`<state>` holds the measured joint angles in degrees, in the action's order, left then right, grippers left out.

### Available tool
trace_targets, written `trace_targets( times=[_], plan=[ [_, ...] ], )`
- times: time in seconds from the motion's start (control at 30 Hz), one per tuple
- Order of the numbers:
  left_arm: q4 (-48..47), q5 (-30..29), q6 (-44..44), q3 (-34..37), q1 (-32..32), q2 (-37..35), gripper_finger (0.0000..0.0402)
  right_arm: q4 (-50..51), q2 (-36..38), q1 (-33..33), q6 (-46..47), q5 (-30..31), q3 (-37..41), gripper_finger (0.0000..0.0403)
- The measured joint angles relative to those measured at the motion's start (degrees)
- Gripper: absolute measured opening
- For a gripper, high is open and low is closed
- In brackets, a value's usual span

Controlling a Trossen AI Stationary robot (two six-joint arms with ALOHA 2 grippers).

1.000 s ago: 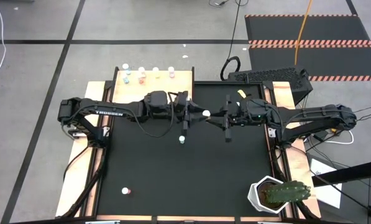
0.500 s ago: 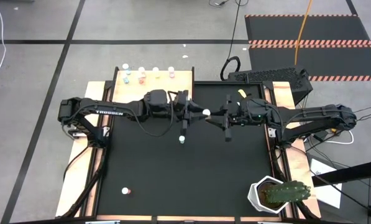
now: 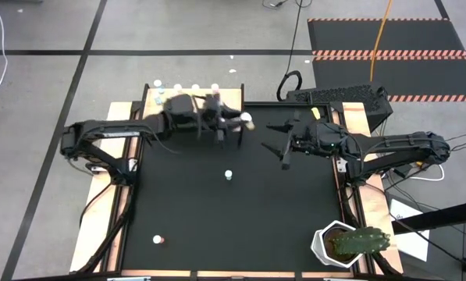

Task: Pick and place medicine bottles onto shelf by color
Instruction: Put the bottom yellow pill bottle on the shelf aligned with the yellow pill bottle

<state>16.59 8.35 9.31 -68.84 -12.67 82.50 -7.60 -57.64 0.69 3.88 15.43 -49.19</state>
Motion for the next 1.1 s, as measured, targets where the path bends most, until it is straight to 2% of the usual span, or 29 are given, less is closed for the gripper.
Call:
trace_targets(
  times=[0.13,0.27,0.4,0.5,0.73,1.1],
  plan=[
    [-11.47,-5.36,-3.94,-0.12,-4.49,-6.84,0.0121,0.77,0.49,0.44,-0.10,3.70,0.03,0.0307],
    [-22.36,-11.62,-4.73,-0.03,-10.62,-10.81,0.0121,0.64,0.39,0.88,0.30,4.12,0.04,0.0308],
    [-27.21,-12.27,-4.71,1.60,-16.78,-11.58,0.0120,0.49,0.00,1.64,0.32,4.16,0.04,0.0308],
    [-25.47,-12.25,-5.52,6.37,-20.19,-11.54,0.0120,0.78,-0.19,2.43,0.63,4.20,0.04,0.0308],
    [-12.34,-10.91,-6.00,18.89,-25.13,-11.76,0.0120,0.77,-0.36,3.49,1.46,4.25,0.04,0.0309],
    [-5.89,-10.77,-6.60,26.62,-27.34,-11.73,0.0120,2.48,-0.38,5.31,2.48,4.05,0.04,0.0309]
  ],
)
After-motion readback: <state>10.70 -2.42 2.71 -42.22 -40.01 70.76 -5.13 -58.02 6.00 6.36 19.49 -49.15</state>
